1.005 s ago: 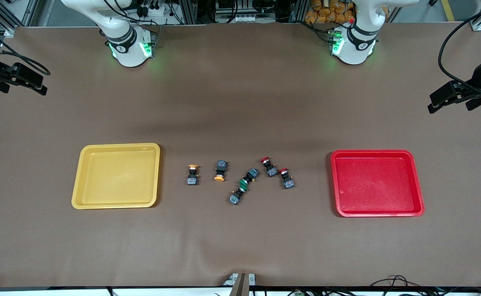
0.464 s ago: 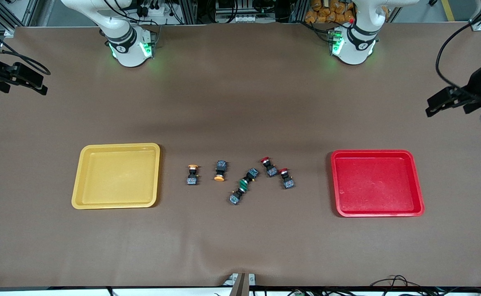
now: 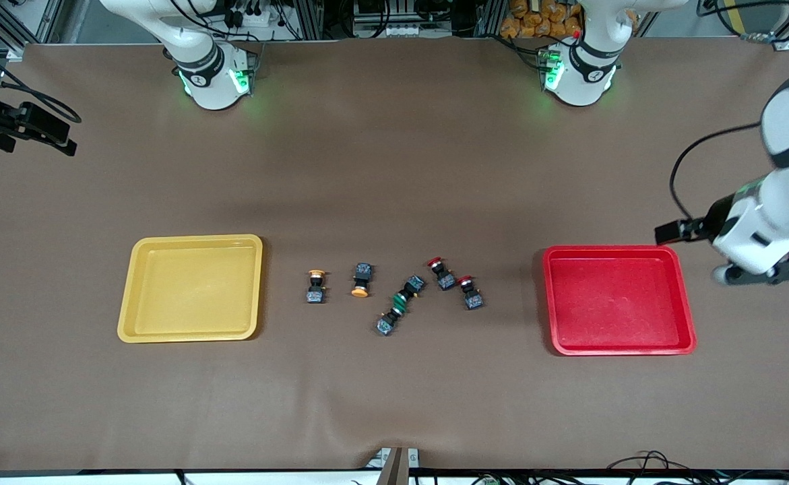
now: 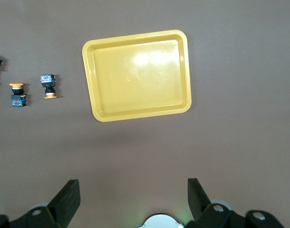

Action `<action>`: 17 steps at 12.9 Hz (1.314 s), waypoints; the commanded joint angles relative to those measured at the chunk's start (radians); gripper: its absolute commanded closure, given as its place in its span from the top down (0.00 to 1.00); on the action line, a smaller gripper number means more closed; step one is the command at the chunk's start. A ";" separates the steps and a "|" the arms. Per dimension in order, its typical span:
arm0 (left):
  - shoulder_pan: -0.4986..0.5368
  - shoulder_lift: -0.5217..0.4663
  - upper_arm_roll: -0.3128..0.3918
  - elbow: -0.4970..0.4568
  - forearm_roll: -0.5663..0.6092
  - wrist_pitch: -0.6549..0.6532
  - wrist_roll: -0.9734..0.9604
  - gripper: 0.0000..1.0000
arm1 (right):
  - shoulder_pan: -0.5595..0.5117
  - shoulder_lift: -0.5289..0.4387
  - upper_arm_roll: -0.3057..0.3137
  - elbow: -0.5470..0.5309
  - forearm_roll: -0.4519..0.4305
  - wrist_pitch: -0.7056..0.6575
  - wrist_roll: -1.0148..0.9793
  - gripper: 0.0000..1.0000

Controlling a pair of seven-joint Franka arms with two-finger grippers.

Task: Place red and yellow buttons in trays
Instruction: 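Reach the left gripper toward the red-capped button beside the red tray, then grasp the red-capped button with the left gripper while the right gripper reaches out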

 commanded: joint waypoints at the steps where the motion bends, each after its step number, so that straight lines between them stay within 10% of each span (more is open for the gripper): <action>1: -0.026 0.059 -0.016 0.010 0.004 0.046 -0.066 1.00 | 0.003 -0.023 -0.005 -0.017 0.018 0.010 0.007 1.00; 17: -0.377 0.455 -0.022 0.015 -0.092 0.650 -0.772 1.00 | 0.012 0.005 0.000 0.023 0.016 0.053 -0.005 1.00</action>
